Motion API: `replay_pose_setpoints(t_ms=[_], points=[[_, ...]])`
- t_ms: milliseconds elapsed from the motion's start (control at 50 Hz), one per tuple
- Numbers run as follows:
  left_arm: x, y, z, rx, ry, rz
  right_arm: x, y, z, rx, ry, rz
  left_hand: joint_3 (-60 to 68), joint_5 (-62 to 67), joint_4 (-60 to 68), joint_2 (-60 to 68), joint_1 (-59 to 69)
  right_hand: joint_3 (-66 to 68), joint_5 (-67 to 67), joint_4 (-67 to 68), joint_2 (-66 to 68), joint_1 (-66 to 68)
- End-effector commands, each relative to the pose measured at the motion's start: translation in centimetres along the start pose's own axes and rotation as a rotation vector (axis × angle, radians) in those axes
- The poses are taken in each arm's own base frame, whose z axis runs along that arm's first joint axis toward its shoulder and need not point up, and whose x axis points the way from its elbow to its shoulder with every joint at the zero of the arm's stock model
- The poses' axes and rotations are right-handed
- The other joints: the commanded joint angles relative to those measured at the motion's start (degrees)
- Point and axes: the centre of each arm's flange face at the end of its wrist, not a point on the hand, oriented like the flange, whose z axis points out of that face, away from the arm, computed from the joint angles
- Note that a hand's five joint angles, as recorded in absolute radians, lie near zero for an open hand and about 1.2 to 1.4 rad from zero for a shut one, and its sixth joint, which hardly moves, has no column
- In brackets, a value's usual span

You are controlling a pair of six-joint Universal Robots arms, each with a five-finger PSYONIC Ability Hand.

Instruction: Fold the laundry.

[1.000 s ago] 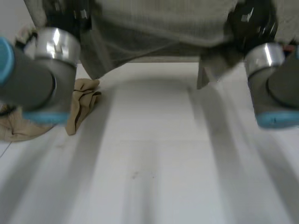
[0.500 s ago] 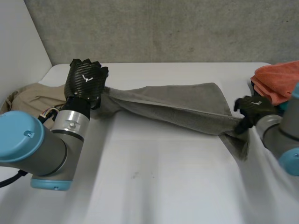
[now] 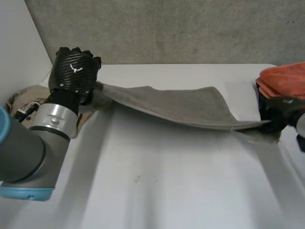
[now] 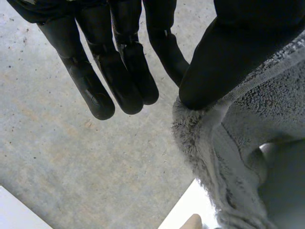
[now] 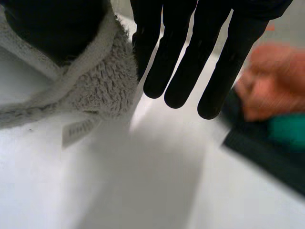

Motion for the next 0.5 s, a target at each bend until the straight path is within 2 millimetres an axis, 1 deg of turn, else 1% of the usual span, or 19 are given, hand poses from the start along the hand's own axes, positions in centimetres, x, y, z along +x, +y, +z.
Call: replay_pose_setpoints(t_ms=[20,40,60,100,140,180,220,240,260,280,320,340,360,380,400,420,460,480,500], points=[[-5.9,-7.7,-2.8,0.0,-0.032,0.015,2.6,-9.7,-10.7,0.213,0.25,-0.542,11.59,12.87,11.15,11.28,15.77,12.0,14.18,11.46,12.48,14.54],[-6.3,-8.3,-3.0,-0.004,-0.029,0.017,2.6,-10.5,-11.5,0.228,0.269,-0.577,11.59,12.87,11.15,11.28,15.77,12.0,14.18,11.46,12.48,14.54],[-6.9,-9.4,-3.5,-0.016,-0.019,0.017,2.5,-11.2,-12.3,0.244,0.285,-0.599,11.59,12.87,11.15,11.28,15.77,12.0,14.18,11.46,12.48,14.54],[-7.5,-10.4,-3.8,-0.023,-0.012,0.017,2.3,-12.5,-14.0,0.263,0.302,-0.611,11.59,12.87,11.15,11.28,15.77,12.0,14.18,11.46,12.48,14.54],[-7.9,-11.0,-4.0,-0.051,0.003,0.017,2.1,-12.8,-14.4,0.256,0.287,-0.61,11.59,12.87,11.15,11.28,15.77,12.0,14.18,11.46,12.48,14.54],[-7.9,-10.9,-3.9,-0.074,0.016,0.018,2.0,-12.7,-14.2,0.224,0.262,-0.609,11.59,12.87,11.15,11.28,15.77,12.0,14.18,11.46,12.48,14.54],[-7.1,-9.6,-3.2,-0.127,0.049,0.019,1.7,-12.4,-13.5,0.204,0.236,-0.607,11.59,12.87,11.15,11.28,15.77,12.0,14.18,11.46,12.48,14.54],[-6.8,-9.0,-2.9,-0.145,0.058,0.019,1.5,-12.3,-13.0,0.2,0.219,-0.608,11.59,12.87,11.15,11.28,15.77,12.0,14.18,11.46,12.48,14.54],[-6.4,-8.3,-2.5,-0.166,0.07,0.021,0.7,-11.9,-12.0,0.183,0.177,-0.613,11.59,12.87,11.15,11.28,15.77,12.0,14.18,11.46,12.48,14.54],[-5.6,-6.9,-1.8,-0.208,0.096,0.023,0.2,-11.6,-11.4,0.171,0.16,-0.616,11.59,12.87,11.15,11.28,15.77,12.0,14.18,11.46,12.48,14.54],[-4.6,-5.3,-1.2,-0.252,0.124,0.027,-0.4,-10.9,-10.2,0.134,0.131,-0.622,11.59,12.87,11.15,11.28,15.77,12.0,14.18,11.46,12.48,14.54],[-4.0,-4.3,-0.7,-0.279,0.139,0.034,-0.9,-10.0,-8.9,0.09,0.113,-0.631,11.59,12.87,11.15,11.28,15.77,12.0,14.18,11.46,12.48,14.54],[-3.1,-2.8,-0.1,-0.316,0.164,0.043,-1.1,-9.5,-8.1,0.065,0.104,-0.636,11.59,12.87,11.15,11.28,15.77,12.0,14.18,11.46,12.48,14.54],[-2.5,-1.8,0.4,-0.336,0.179,0.049,-1.1,-9.0,-7.4,0.043,0.103,-0.641,11.59,12.87,11.15,11.28,15.77,12.0,14.18,11.46,12.48,14.54],[-2.2,-1.3,0.8,-0.343,0.185,0.054,-1.1,-8.5,-6.6,0.023,0.1,-0.642,11.59,12.87,11.15,11.28,15.77,12.0,14.18,11.46,12.48,14.54],[-1.6,-0.2,1.7,-0.349,0.188,0.063,-1.1,-7.8,-4.8,0.0,0.105,-0.647,11.59,12.87,11.15,11.28,15.77,12.0,14.18,11.46,12.48,14.54],[-1.1,0.7,3.0,-0.337,0.179,0.063,-0.9,-7.3,-3.1,-0.013,0.118,-0.647,11.59,12.87,11.15,11.28,15.77,12.0,14.18,11.46,12.48,14.54],[-0.8,0.9,3.5,-0.326,0.175,0.058,-0.7,-7.0,-1.4,-0.013,0.133,-0.643,11.59,12.87,11.15,11.28,15.77,12.0,14.18,11.46,12.48,14.54],[-0.3,1.6,4.5,-0.31,0.168,0.053,-0.6,-6.6,-0.5,-0.021,0.145,-0.641,11.59,12.87,11.15,11.28,15.77,12.0,14.18,11.46,12.48,14.54]])
